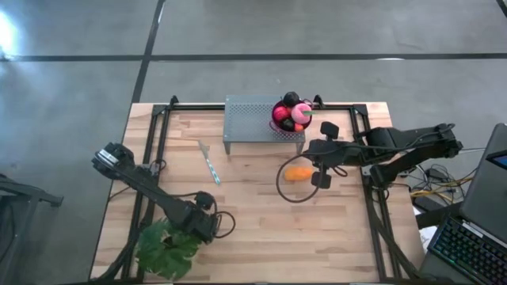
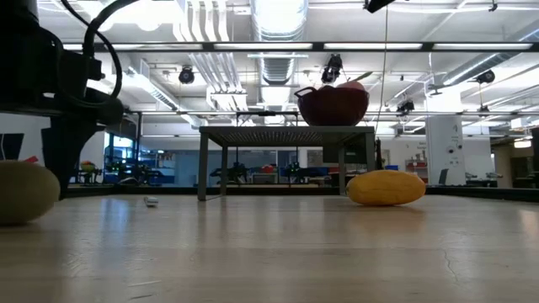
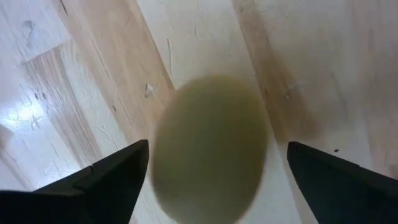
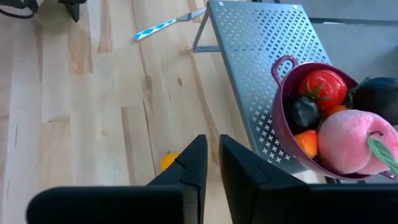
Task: Pick & Place Fruit
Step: Put the kiwi into the purple bowl on the shelf
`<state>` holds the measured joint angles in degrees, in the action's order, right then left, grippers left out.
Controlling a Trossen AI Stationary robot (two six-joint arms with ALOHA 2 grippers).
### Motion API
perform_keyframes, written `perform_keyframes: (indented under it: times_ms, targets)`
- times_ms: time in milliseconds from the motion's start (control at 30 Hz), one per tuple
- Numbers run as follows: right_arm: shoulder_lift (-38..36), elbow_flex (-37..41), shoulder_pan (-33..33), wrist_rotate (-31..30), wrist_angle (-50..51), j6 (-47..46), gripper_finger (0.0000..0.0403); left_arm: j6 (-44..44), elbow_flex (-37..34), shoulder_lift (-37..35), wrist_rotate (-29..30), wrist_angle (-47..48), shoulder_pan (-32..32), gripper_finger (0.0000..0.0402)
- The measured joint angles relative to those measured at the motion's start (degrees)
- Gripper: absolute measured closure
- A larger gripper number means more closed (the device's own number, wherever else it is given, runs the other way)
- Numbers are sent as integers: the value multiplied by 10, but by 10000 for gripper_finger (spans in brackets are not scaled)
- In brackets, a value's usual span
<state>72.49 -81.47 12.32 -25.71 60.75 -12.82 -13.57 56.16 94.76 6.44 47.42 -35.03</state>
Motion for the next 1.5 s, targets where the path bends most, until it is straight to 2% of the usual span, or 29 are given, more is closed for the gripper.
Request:
perform_keyframes:
  times_ms: [333,800,1067,1333,1500]
  targets:
    - [0,0,0,0,-1,0,337,1,8,-1,1,2,0,86]
    - [0,0,0,0,-2,-3,313,16,12,-2,14,4,0,137]
    - [0,0,0,0,-2,-2,320,16,38,-2,32,63,1,151]
    - [0,0,0,0,-2,-1,349,20,112,-3,99,109,1,152]
    - [0,1,0,0,-2,-1,360,35,181,-3,208,107,2,153]
